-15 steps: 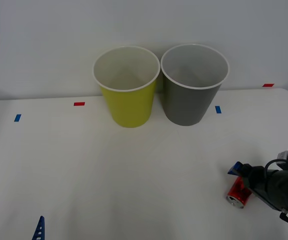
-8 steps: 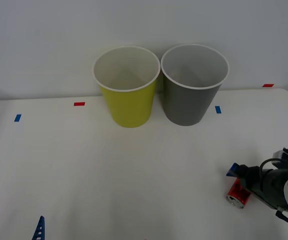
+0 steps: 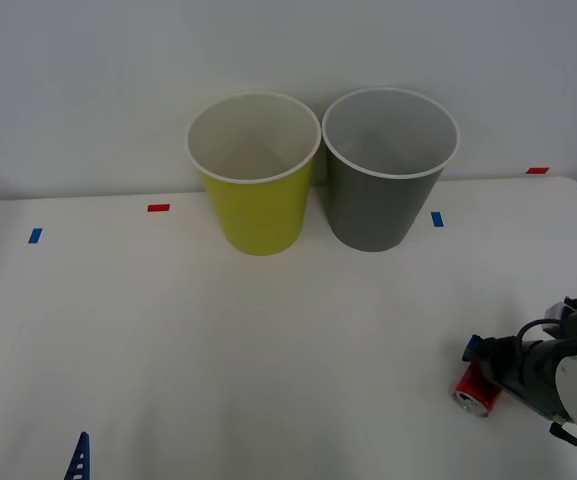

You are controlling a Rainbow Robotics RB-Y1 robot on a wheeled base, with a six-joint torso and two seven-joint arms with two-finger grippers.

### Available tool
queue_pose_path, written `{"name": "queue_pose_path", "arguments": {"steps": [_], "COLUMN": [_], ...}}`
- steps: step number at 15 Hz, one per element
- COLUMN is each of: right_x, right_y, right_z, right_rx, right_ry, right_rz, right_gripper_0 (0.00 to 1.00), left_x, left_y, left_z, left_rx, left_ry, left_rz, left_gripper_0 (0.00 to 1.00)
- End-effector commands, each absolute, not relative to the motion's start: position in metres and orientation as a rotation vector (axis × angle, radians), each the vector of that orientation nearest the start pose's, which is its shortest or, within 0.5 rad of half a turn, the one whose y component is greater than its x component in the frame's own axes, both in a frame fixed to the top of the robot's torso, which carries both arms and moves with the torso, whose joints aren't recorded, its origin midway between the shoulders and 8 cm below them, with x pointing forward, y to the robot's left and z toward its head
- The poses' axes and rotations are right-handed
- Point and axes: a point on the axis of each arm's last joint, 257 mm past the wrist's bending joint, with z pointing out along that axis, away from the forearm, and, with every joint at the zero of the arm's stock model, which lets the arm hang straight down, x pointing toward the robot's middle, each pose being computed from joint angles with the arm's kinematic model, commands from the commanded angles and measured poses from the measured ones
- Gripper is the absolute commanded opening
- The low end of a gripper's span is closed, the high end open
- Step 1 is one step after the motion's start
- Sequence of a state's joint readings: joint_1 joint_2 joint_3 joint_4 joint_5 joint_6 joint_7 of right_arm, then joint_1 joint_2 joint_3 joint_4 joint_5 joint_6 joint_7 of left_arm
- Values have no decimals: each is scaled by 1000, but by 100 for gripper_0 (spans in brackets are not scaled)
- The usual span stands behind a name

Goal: Put cans in the gray bin and PET bottles in the light green bin.

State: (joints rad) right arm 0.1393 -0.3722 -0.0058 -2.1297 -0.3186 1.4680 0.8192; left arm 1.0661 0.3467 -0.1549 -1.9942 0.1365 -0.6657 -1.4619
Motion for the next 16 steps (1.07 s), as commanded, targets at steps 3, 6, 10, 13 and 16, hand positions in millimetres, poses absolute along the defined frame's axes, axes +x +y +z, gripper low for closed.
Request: {"name": "queue_pose_path", "arguments": {"steps": [3, 6, 10, 13, 16], "right_x": [365, 367, 367, 372, 376], "right_y": [-290, -285, -289, -296, -307], "right_z": [-333, -333, -332, -326, -307], "right_rx": [779, 802, 800, 764, 594], "right_ry": [2532, 2520, 2513, 2484, 2448], "right_rz": [175, 192, 179, 172, 102], "right_gripper_0": [58, 28, 1, 0, 0], "left_x": [215, 215, 215, 215, 215], "left_y": [296, 296, 296, 296, 296], "left_z": [-246, -246, -246, -246, -246], "left_rx": [-11, -11, -11, -11, -11], "left_ry": [1555, 1555, 1555, 1555, 1555], "left_rz": [2, 2, 2, 2, 2], "left_gripper_0": [100, 100, 100, 100, 100]}}
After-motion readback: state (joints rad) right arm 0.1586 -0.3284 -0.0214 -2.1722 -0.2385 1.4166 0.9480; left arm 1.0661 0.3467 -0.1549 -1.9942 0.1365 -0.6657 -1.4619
